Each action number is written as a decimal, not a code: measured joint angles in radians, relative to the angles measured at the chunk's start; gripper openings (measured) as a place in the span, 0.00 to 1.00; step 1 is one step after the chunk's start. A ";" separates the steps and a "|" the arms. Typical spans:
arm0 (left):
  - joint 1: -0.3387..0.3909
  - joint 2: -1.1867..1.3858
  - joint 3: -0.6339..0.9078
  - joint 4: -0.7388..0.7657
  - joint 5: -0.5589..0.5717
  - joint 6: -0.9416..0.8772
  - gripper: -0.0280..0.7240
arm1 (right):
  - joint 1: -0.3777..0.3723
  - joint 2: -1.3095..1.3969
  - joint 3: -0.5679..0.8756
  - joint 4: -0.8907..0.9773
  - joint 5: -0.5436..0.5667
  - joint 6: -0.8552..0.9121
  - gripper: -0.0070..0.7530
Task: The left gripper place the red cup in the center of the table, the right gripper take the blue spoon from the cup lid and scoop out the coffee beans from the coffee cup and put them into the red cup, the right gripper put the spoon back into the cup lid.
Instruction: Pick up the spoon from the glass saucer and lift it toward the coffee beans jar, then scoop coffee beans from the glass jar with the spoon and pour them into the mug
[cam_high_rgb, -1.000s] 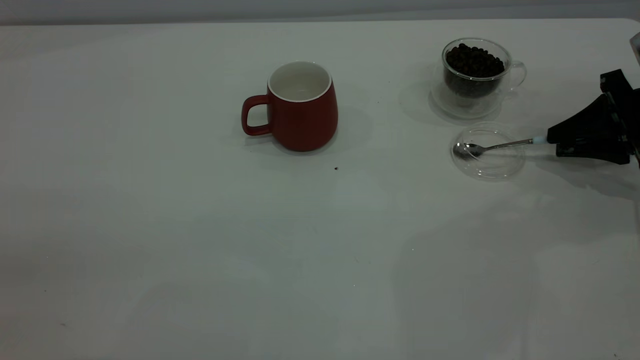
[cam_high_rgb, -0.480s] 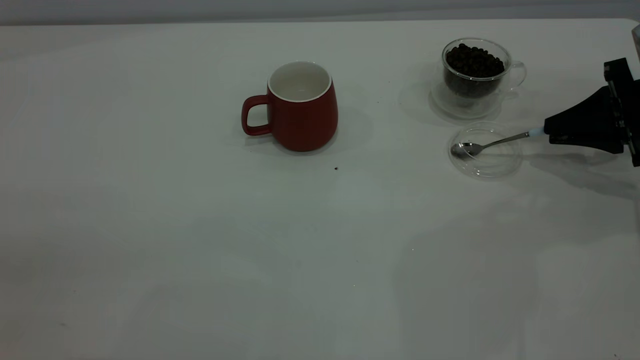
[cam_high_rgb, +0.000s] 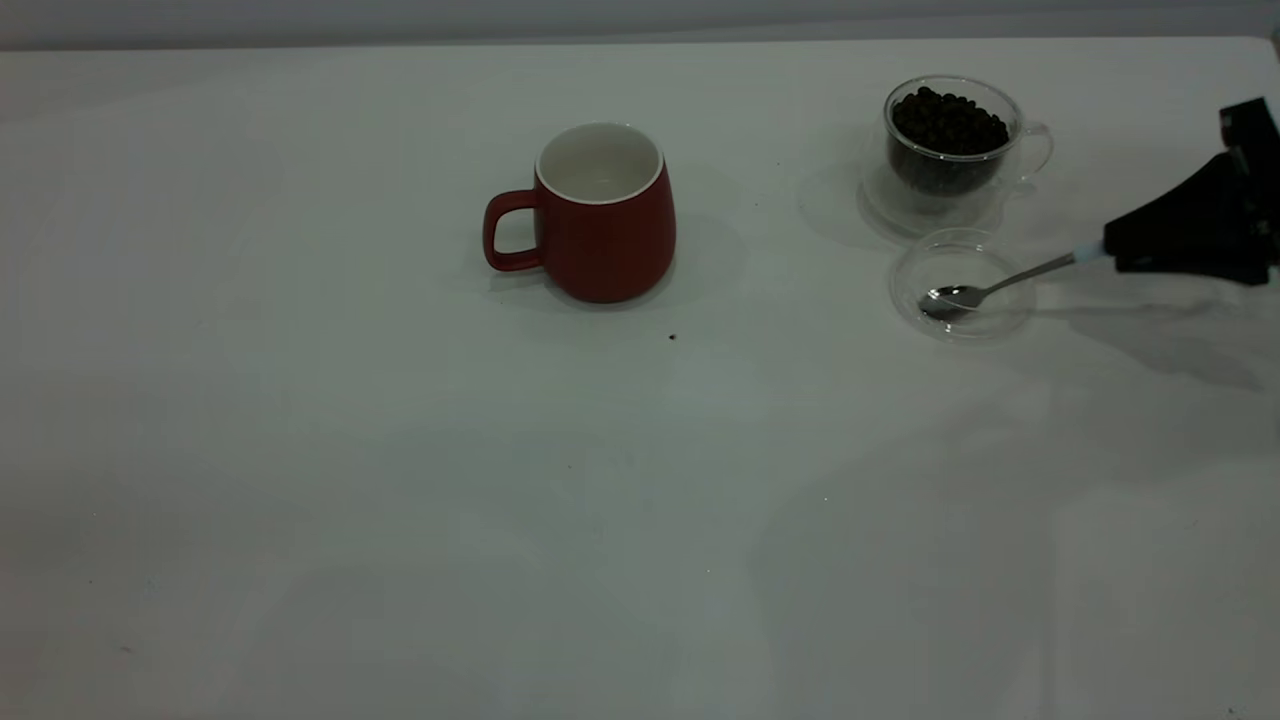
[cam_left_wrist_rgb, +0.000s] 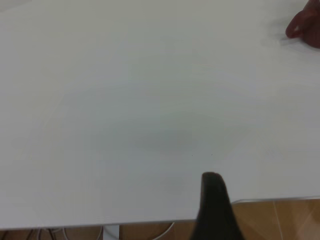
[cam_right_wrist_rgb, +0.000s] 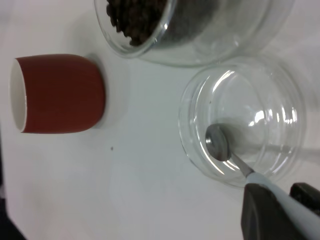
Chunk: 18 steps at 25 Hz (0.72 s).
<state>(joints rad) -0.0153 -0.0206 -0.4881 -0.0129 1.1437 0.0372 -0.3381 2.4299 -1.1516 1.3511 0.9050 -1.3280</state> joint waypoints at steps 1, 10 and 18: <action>0.000 0.000 0.000 0.000 0.000 0.000 0.82 | 0.000 -0.017 0.000 -0.012 -0.007 0.001 0.15; 0.000 0.000 0.000 0.000 0.000 0.000 0.82 | 0.000 -0.183 0.003 -0.085 -0.007 0.046 0.15; 0.000 0.000 0.000 0.000 0.000 0.000 0.82 | 0.033 -0.281 -0.041 0.040 -0.018 0.051 0.15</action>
<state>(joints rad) -0.0153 -0.0206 -0.4881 -0.0129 1.1437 0.0372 -0.3054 2.1487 -1.1930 1.3915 0.8875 -1.2771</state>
